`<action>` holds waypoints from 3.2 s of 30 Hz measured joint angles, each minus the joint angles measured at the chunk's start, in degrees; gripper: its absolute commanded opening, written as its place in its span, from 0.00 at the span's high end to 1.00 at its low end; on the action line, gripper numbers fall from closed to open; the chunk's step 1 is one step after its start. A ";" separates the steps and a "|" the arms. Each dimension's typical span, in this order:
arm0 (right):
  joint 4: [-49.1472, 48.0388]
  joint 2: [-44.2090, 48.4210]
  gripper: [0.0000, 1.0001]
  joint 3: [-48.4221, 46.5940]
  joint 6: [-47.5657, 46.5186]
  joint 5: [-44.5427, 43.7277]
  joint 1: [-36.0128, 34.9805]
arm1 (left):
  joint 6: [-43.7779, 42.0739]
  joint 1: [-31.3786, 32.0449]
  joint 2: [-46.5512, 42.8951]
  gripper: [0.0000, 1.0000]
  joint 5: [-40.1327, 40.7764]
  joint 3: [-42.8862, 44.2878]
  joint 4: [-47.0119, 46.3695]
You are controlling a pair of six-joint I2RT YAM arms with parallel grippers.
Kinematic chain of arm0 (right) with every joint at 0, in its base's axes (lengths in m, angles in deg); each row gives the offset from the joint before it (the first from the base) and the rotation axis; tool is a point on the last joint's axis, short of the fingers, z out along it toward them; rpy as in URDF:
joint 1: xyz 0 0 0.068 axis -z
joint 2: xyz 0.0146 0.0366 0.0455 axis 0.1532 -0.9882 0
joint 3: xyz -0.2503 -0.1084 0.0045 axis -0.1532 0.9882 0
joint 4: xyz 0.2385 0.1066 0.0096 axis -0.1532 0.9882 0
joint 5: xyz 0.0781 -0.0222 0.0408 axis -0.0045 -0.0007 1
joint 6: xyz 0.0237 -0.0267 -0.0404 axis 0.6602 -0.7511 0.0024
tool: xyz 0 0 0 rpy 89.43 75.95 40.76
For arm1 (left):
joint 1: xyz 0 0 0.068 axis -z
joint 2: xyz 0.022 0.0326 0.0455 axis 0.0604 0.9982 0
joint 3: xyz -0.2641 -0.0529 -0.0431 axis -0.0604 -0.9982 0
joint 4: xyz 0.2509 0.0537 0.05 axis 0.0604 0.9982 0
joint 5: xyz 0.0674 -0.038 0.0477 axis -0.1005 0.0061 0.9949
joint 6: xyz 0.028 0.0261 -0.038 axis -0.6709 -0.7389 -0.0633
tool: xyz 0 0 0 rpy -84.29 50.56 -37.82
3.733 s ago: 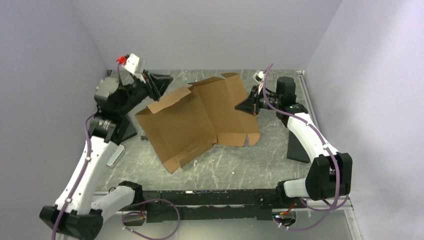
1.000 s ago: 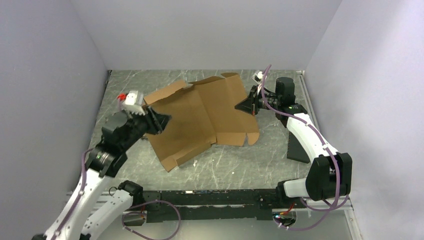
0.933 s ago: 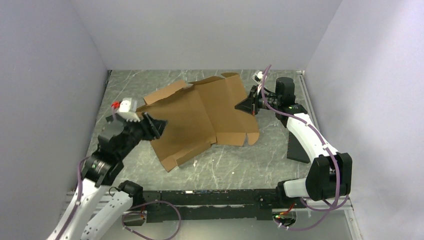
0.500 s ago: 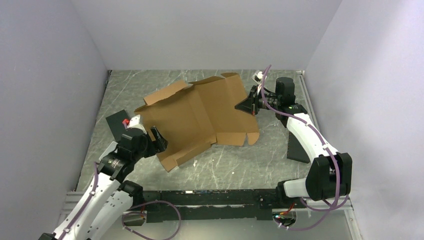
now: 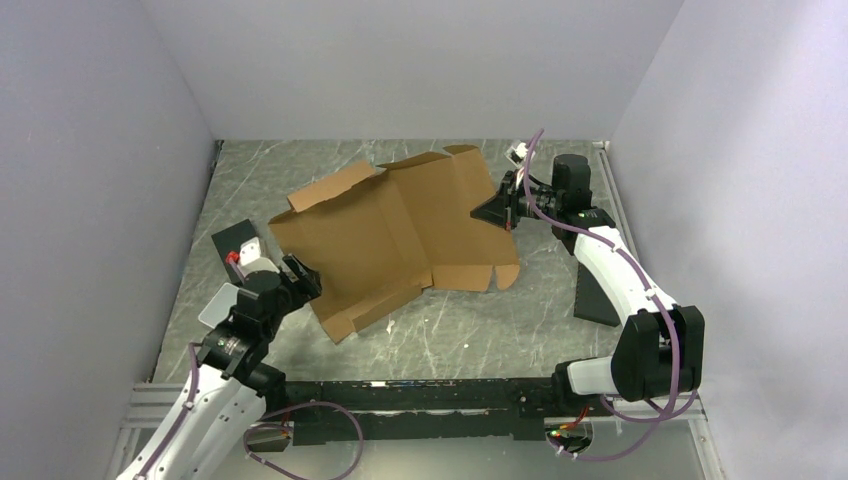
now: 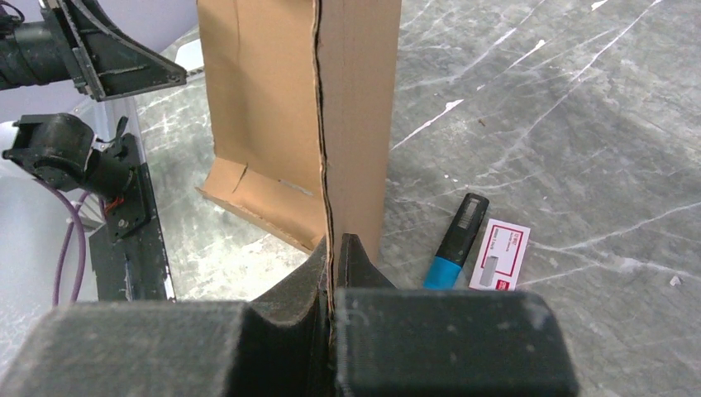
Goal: Fold the paper box
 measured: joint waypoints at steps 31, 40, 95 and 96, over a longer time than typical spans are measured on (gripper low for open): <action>0.02 0.00 1.00 0.00 0.15 0.72 0.07 | 0.83 -12.68 16.70 0.73 -23.56 0.24 -20.46; -0.04 -0.02 1.00 0.00 0.11 1.07 0.02 | 0.63 -12.76 21.22 0.73 -25.79 3.98 -19.63; -0.79 -1.20 1.00 0.00 0.00 -0.07 0.00 | 0.26 13.84 51.76 0.63 -41.18 6.14 -30.08; -0.81 -1.20 1.00 0.00 0.00 -0.07 0.00 | 0.15 14.25 52.46 0.63 -41.55 6.12 -30.42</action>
